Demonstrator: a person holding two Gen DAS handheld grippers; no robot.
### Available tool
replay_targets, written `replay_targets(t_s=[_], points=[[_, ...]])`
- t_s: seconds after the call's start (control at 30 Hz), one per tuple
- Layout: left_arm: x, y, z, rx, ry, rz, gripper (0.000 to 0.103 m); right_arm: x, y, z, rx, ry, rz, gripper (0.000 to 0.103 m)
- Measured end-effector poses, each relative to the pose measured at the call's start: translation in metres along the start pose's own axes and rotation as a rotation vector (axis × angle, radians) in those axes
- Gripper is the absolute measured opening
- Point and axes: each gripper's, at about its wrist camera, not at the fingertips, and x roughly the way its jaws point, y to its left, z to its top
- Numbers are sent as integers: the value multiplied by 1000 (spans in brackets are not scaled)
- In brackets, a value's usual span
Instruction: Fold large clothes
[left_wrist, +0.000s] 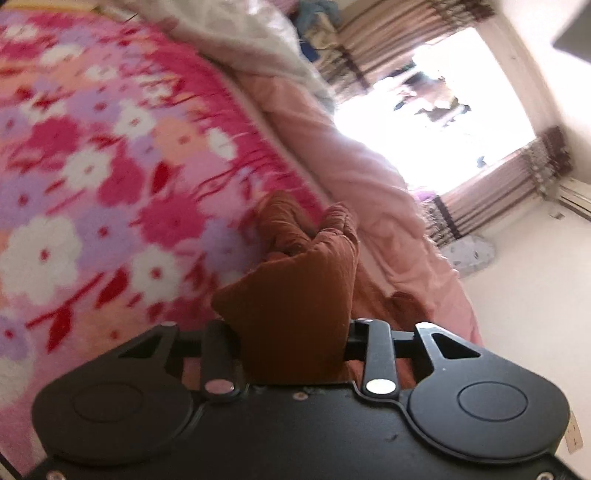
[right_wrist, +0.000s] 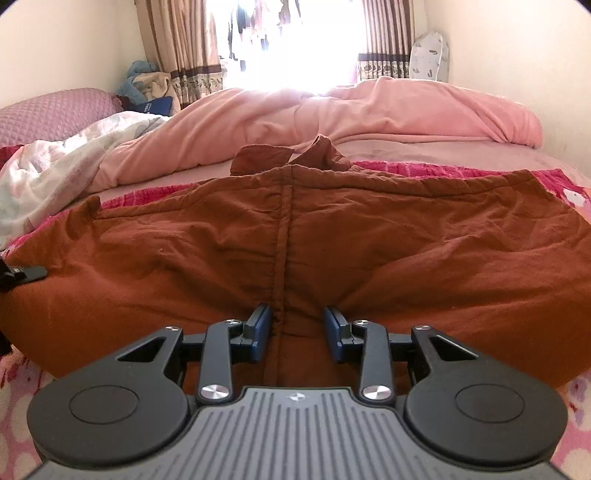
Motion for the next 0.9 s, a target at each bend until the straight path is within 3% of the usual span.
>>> replay_targets(t_s=[0.23,0.4,0.53,0.67,0.77,0.83,0.9], points=[[-19,-87,-12,165,-18,-189,26,-28,-51,16,83,-33,119,40],[-14,-176,-55,271,55,-374,24,-57,-133,28,184,-94,0,41],[10,-247,-125,357,163,-487,24,-79,-195,28,252,-126,-76,41],[49,-282,-202,393,308,-501,24,-96,-237,18,288,-134,-138,41],[92,-287,-262,450,452,-440,28,-102,-262,9,326,-127,-164,41],[121,-281,-297,511,557,-367,49,-104,-273,3,349,-112,-172,41],[126,-274,-307,521,588,-440,60,-106,-283,-1,387,-103,-152,41]])
